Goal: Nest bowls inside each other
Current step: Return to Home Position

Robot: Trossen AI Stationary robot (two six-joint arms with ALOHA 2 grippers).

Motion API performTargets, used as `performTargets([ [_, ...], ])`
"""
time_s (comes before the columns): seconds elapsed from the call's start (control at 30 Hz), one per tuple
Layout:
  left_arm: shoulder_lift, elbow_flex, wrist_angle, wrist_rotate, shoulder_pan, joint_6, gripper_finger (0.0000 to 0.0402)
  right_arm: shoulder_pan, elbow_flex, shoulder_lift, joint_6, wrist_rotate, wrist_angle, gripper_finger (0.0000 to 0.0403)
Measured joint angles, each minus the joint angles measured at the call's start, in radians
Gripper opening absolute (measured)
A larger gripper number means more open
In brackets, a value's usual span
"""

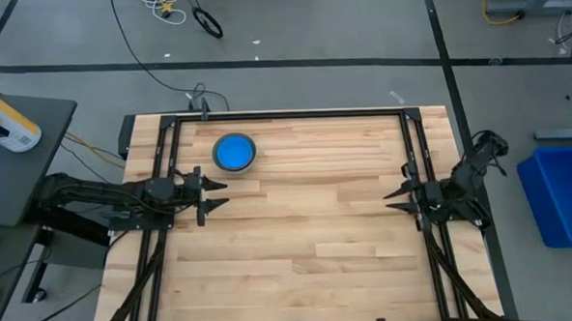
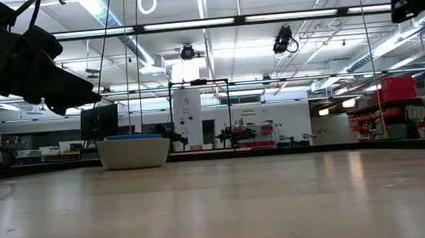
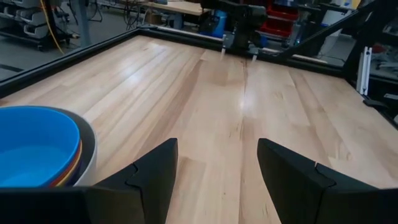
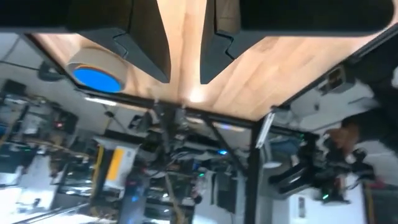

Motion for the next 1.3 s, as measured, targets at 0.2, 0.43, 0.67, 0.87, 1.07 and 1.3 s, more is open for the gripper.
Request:
performTargets([
  [0.2, 0.0, 0.0, 0.008, 0.001, 0.0, -0.003, 0.0229, 0.059, -0.118, 0.001, 0.013, 0.1, 0.12, 0.01],
  [0.43, 0.0, 0.0, 0.009, 0.001, 0.0, 0.0, 0.0229, 0.14, -0.209, 0.007, -0.059, 0.166, 0.285, 0.0099],
  [0.67, 0.0, 0.0, 0.009, 0.001, 0.0, 0.0, 0.0229, 0.165, -0.213, 0.006, -0.084, 0.216, 0.292, 0.0103],
  [0.87, 0.0, 0.0, 0.009, 0.001, 0.0, -0.003, 0.0229, 0.096, -0.213, 0.006, -0.109, 0.245, 0.289, 0.0099],
  [1.07, 0.0, 0.0, 0.009, 0.001, 0.0, -0.003, 0.0229, -0.034, -0.213, 0.006, -0.13, 0.237, 0.289, 0.0103],
  [1.3, 0.0, 0.0, 0.009, 0.001, 0.0, -0.003, 0.0229, -0.23, -0.213, 0.006, -0.147, 0.152, 0.293, 0.0104],
])
